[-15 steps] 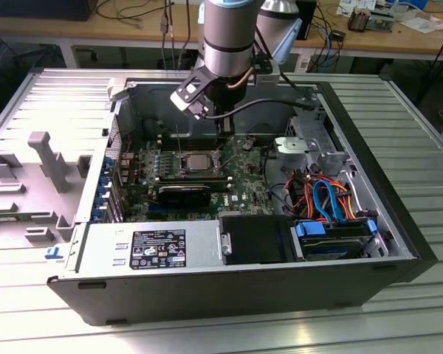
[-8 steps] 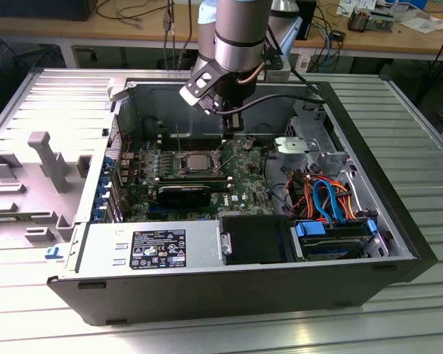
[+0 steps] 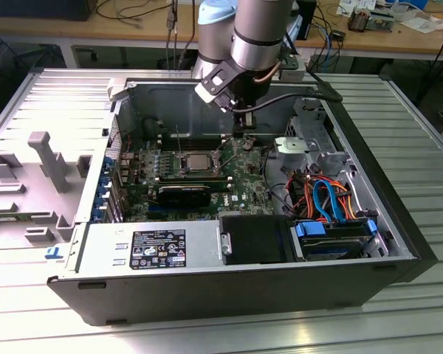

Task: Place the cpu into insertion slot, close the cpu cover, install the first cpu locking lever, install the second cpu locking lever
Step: 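Close the cpu cover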

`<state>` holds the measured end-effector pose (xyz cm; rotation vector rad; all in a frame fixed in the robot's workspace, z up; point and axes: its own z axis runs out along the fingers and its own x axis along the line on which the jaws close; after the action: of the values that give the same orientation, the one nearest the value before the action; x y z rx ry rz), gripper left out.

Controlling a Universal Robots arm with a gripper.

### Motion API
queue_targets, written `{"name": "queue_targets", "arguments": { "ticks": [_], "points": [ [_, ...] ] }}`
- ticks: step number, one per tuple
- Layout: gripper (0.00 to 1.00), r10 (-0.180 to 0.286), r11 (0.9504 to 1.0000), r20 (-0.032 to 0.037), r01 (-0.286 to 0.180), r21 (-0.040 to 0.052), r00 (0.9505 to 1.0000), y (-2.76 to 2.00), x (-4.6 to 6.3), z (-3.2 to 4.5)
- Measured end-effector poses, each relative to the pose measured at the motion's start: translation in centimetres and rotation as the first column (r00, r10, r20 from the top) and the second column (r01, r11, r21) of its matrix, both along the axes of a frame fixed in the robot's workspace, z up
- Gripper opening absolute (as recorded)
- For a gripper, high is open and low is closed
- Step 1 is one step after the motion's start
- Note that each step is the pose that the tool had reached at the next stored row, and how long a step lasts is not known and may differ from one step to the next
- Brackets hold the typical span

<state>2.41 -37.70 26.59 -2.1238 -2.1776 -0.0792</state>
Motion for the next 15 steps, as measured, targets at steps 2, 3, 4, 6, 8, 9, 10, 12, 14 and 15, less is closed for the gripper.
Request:
{"name": "queue_targets", "arguments": {
  "ticks": [2, 3, 4, 6, 8, 9, 10, 12, 14, 15],
  "points": [
    [0.11, 0.001, 1.0, -0.0118, -0.001, 0.0001, 0.9999, 0.0, 0.8, -0.05],
    [0.11, 0.004, 1.0, -0.0168, -0.004, -0.0005, 0.9998, 0.0, 1.0, -0.13],
    [0.11, 0.011, 0.9999, -0.0228, -0.011, -0.0026, 0.9997, 0.0, 1.2, -0.24],
    [0.11, 0.027, 0.9996, -0.0305, -0.027, -0.007, 0.9992, 0.0, 1.6, -0.49],
    [0.11, 0.034, 0.9993, -0.0338, -0.034, -0.0121, 0.9989, 0.0, 1.7, -0.74],
    [0.11, 0.035, 0.9993, -0.0347, -0.036, -0.0127, 0.9988, -0.02, 1.7, -0.88],
    [0.11, 0.036, 0.9992, -0.0351, -0.037, -0.013, 0.9987, -0.1, 1.7, -0.96],
    [0.11, 0.037, 0.9992, -0.0352, -0.038, -0.0128, 0.9987, -0.4, 1.7, -1.1],
    [0.11, 0.037, 0.9992, -0.0351, -0.038, -0.0127, 0.9987, -0.69, 1.7, -1.18],
    [0.11, 0.037, 0.9992, -0.0351, -0.037, -0.0127, 0.9987, -0.82, 1.7, -1.22]
  ]
}}
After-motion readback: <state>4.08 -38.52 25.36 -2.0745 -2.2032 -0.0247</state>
